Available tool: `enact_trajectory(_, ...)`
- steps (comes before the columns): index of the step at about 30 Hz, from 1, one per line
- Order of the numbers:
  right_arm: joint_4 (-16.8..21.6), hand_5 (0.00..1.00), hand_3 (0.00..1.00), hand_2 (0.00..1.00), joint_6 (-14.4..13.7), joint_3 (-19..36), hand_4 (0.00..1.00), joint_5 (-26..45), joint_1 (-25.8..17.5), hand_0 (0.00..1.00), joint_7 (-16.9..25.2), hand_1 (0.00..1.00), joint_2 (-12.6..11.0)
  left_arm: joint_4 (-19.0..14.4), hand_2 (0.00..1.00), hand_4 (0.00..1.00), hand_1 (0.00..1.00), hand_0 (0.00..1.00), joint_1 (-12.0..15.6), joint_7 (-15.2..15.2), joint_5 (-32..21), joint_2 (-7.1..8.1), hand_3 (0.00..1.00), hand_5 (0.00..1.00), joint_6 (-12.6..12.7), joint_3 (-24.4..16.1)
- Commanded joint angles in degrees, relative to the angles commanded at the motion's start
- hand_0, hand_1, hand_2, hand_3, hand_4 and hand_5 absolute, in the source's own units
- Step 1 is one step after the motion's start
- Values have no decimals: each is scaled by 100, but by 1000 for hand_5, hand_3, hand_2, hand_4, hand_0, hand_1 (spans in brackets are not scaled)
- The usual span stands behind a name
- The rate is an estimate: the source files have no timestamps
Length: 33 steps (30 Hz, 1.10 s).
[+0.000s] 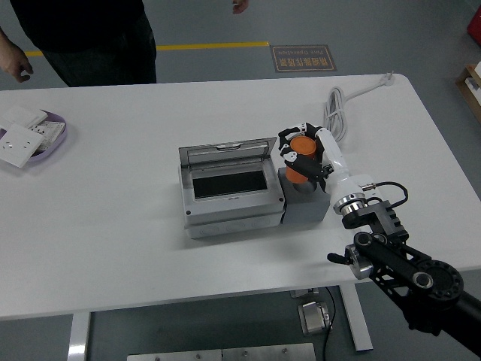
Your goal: Pick up the cylinder from the cube,place it in the box,flap close box
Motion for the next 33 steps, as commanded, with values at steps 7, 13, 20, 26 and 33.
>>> enact_trajectory(7, 386, 2, 259, 367, -218, -382, 2, -975, 24, 331, -381, 290, 21, 6, 625, 722, 647, 629, 7, -1, -61, -4, 668, 253, 9, 60)
enact_trajectory(13, 434, 2, 222, 308, -226, -736, 2, -1826, 231, 283, -754, 242, 99, 13, 625, 722, 647, 629, 33, 1, -170, -13, 668, 253, 12, 179)
enact_trajectory(20, 406, 2, 216, 294, -69, -1189, 2, -2765, 753, 249, -1215, 219, 245, 20, 625, 722, 647, 629, 50, 2, -238, -15, 668, 253, 13, 238)
enact_trajectory(26, 167, 2, 214, 288, 281, -1661, 2, -3553, 1392, 245, -1736, 214, 451, 24, 625, 722, 647, 629, 39, 1, -245, -10, 668, 253, 11, 241)
enact_trajectory(33, -213, 2, 219, 293, 892, -1925, 2, -4459, 1892, 256, -2293, 218, 649, 25, 625, 722, 647, 629, 32, 1, -257, 1, 668, 253, 13, 253)
